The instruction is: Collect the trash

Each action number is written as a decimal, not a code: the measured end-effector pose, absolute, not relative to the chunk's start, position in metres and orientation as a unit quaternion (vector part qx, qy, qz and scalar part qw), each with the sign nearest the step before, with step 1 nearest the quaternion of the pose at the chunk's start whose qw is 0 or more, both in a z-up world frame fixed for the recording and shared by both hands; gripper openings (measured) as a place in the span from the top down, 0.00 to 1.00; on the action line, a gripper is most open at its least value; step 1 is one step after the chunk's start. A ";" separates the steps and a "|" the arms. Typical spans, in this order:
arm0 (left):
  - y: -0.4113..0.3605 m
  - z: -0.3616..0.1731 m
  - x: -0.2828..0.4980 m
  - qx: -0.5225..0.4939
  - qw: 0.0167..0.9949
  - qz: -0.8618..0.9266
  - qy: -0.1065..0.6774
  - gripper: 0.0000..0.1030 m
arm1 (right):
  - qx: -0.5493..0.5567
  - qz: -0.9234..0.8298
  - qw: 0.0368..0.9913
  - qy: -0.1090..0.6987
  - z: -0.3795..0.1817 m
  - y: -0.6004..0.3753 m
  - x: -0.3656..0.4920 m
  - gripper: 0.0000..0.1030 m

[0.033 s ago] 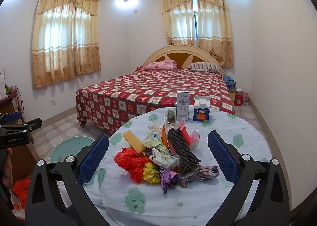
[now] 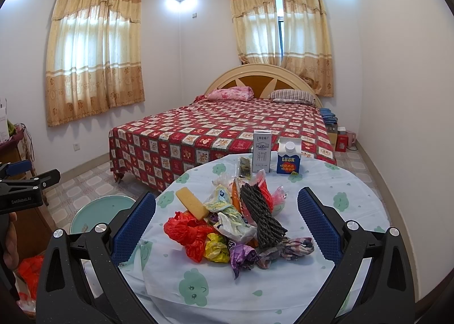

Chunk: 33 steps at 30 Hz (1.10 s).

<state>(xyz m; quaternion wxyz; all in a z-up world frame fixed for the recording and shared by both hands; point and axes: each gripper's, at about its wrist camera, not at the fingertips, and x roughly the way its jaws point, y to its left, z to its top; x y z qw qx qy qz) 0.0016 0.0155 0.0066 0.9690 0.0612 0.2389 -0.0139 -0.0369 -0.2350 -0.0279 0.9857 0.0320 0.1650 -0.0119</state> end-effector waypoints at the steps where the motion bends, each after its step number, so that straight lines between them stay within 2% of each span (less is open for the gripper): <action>1: 0.015 0.007 0.002 0.061 0.969 -0.013 0.238 0.06 | 0.032 -0.012 0.986 0.165 -0.029 -0.236 -0.036 0.05; 33: 0.032 0.010 -0.003 0.064 0.967 -0.011 0.246 0.06 | 0.039 -0.023 0.984 0.170 -0.044 -0.246 -0.024 0.05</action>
